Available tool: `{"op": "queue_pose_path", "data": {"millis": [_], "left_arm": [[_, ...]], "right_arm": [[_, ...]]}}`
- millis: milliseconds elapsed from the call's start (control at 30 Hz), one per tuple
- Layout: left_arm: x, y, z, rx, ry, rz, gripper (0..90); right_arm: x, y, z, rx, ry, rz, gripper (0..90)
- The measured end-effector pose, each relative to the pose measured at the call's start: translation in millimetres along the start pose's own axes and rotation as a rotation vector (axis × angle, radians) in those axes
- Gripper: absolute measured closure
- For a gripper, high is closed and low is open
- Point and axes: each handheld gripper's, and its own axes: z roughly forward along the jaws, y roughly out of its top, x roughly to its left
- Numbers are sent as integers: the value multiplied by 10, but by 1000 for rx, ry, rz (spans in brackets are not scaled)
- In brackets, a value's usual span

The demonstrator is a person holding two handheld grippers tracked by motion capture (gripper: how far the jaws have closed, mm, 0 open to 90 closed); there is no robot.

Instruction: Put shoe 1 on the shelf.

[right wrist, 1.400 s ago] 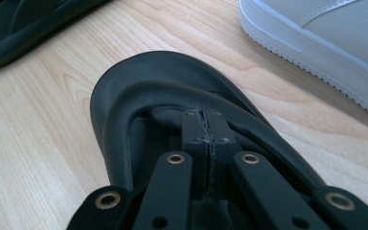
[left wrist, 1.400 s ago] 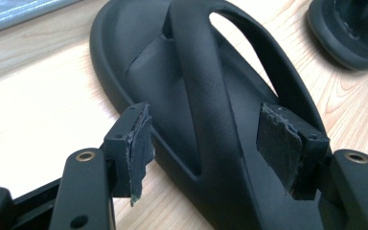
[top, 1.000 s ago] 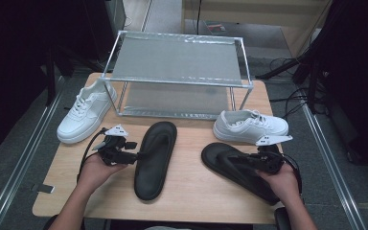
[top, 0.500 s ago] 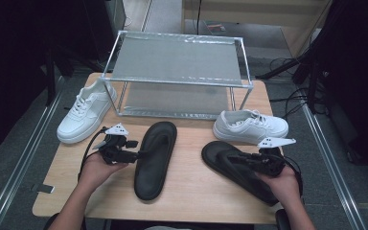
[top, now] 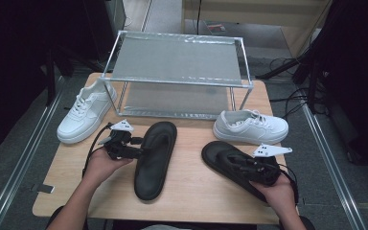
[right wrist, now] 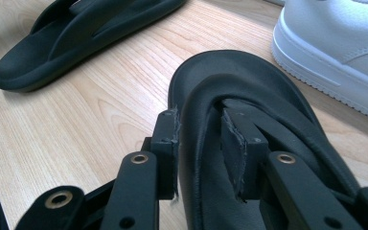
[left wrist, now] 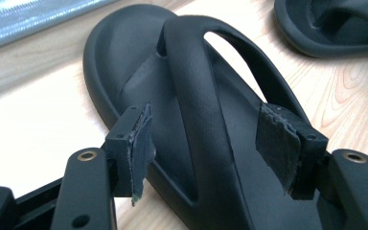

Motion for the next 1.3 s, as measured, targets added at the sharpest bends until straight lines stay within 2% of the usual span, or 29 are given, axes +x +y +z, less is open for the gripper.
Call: {"op": "queue_pose_path", "data": {"millis": [233,300,433,633,767,933,1167,1300], "left_arm": [[16,62,36,-3,-10,-1,381],[16,69,47,-9,-14,0,381],[19,74,58,-13,-17,0,382],[30,69,53,-12,-15,0,381],[39,66,62,-4,-14,-6,380],[38,65,63,-5,-15,-2,380],[57,62,45,-9,-14,-8,383],[51,63,46,-16,-14,-9,386]], "right_arm": [[29,-56,72,40,-2,12,685],[35,-65,102,55,-13,-1,691],[26,-79,203,109,-15,-23,721],[19,-45,290,133,9,-28,787],[-1,-32,288,138,25,0,801],[13,-19,282,147,23,4,804],[28,19,249,127,15,9,805],[71,76,240,123,22,35,807]]}}
